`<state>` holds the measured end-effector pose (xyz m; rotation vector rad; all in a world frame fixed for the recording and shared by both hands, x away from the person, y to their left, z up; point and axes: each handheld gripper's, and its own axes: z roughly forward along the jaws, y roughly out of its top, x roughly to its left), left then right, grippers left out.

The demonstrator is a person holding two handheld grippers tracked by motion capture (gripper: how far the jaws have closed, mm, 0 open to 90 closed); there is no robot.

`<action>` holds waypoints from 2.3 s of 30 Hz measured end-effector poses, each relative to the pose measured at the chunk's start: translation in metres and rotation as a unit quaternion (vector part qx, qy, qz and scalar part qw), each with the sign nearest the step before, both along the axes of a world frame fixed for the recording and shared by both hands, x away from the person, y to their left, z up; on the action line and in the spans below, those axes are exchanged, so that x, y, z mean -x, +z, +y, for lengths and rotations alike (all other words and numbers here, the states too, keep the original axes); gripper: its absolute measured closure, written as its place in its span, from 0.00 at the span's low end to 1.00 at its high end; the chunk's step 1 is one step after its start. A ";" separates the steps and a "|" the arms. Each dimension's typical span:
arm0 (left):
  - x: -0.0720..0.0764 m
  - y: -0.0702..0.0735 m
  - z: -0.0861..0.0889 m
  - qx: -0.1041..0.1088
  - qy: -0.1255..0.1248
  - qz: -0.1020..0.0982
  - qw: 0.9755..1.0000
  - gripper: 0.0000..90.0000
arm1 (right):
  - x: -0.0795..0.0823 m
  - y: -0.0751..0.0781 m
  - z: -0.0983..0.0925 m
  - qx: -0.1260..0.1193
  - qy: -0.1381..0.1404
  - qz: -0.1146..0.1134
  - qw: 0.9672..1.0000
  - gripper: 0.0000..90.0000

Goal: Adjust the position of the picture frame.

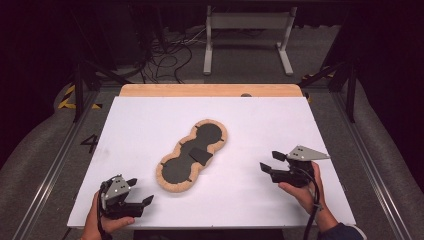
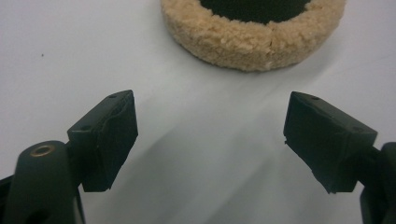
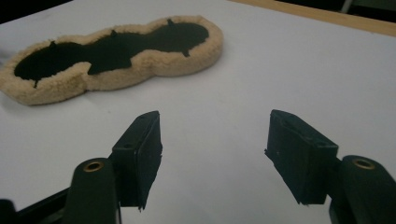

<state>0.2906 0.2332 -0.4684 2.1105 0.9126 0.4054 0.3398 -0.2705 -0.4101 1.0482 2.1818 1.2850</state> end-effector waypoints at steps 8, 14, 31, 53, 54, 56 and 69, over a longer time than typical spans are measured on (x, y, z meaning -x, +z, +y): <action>-0.007 -0.001 -0.016 -0.013 -0.015 0.005 1.000 0.21 | -0.019 0.002 0.045 0.009 0.035 0.000 0.999 0.36; -0.010 -0.001 -0.022 -0.015 -0.015 0.004 1.000 0.23 | -0.033 -0.002 0.082 0.019 0.058 0.010 0.998 0.32; -0.004 0.004 -0.028 -0.003 -0.043 0.015 0.999 0.97 | -0.089 -0.005 0.126 0.056 0.054 0.004 0.997 1.00; -0.022 0.002 -0.023 0.013 -0.008 0.029 0.999 0.98 | -0.131 -0.013 0.134 0.063 0.070 0.037 0.995 1.00; -0.023 0.003 -0.025 0.006 -0.006 0.026 1.000 0.98 | -0.129 -0.014 0.138 0.082 0.077 0.038 0.993 1.00; -0.024 0.002 -0.024 0.011 -0.004 0.027 1.000 0.97 | -0.128 -0.016 0.142 0.088 0.094 0.051 0.990 1.00; -0.027 0.002 -0.025 0.007 0.000 0.027 1.000 0.96 | -0.125 -0.019 0.141 0.116 0.102 0.085 0.984 1.00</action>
